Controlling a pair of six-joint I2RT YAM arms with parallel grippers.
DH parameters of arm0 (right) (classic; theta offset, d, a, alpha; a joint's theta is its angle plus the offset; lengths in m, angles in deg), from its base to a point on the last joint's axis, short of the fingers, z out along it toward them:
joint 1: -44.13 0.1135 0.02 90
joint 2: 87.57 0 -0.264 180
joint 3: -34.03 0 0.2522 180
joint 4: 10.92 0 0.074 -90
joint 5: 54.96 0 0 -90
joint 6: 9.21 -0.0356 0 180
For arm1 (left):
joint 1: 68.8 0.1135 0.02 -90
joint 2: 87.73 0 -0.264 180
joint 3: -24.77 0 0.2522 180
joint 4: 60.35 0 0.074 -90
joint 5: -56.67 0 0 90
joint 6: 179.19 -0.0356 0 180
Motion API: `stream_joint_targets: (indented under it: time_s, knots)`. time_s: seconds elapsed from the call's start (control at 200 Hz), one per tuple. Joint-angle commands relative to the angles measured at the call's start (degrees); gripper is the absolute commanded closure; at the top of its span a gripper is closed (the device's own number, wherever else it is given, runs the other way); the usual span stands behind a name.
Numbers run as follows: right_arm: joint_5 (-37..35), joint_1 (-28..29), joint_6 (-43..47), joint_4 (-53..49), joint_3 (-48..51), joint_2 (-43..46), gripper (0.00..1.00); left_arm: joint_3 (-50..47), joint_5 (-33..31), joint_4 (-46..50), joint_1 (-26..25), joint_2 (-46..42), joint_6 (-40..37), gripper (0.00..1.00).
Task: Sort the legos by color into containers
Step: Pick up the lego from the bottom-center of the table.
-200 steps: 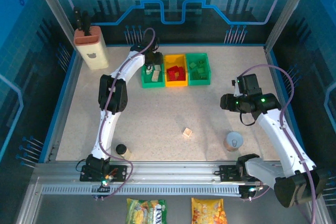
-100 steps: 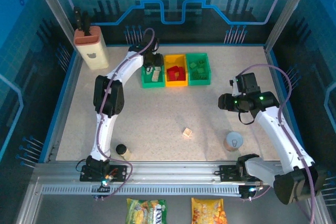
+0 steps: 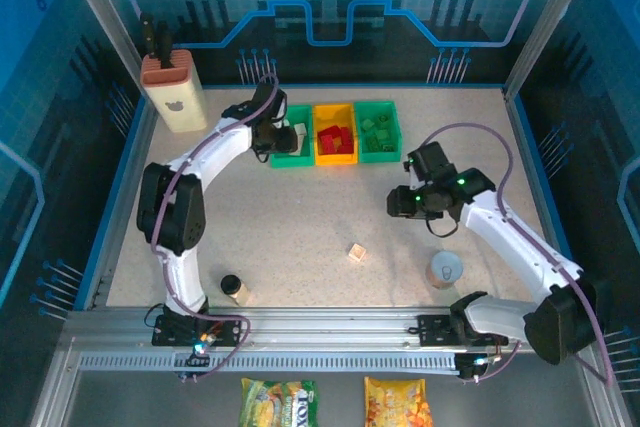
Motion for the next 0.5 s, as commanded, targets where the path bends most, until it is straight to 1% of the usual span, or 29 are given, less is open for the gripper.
stream_joint_targets:
  time_s: [0.0, 0.065, 0.275, 0.495]
  knots:
    - [-3.6, 4.4, -11.6, 0.2, 0.6, -3.1, 0.48, -4.7, 1.2, 0.6, 0.6, -5.7, -1.8, 0.52]
    - [-5.1, 7.1, -16.5, -0.1, 0.3, -5.1, 0.47, -6.6, 1.8, 2.0, 1.0, -7.9, -2.5, 0.52]
    - [-9.8, 15.7, -33.6, -1.9, -1.4, -11.8, 0.46, -11.6, 0.0, 6.8, 1.1, -16.4, -5.0, 0.51]
    - [-10.2, 21.9, -44.1, -2.1, -3.5, -19.0, 0.41, -12.5, -2.8, 12.2, 1.3, -21.6, -8.2, 0.51]
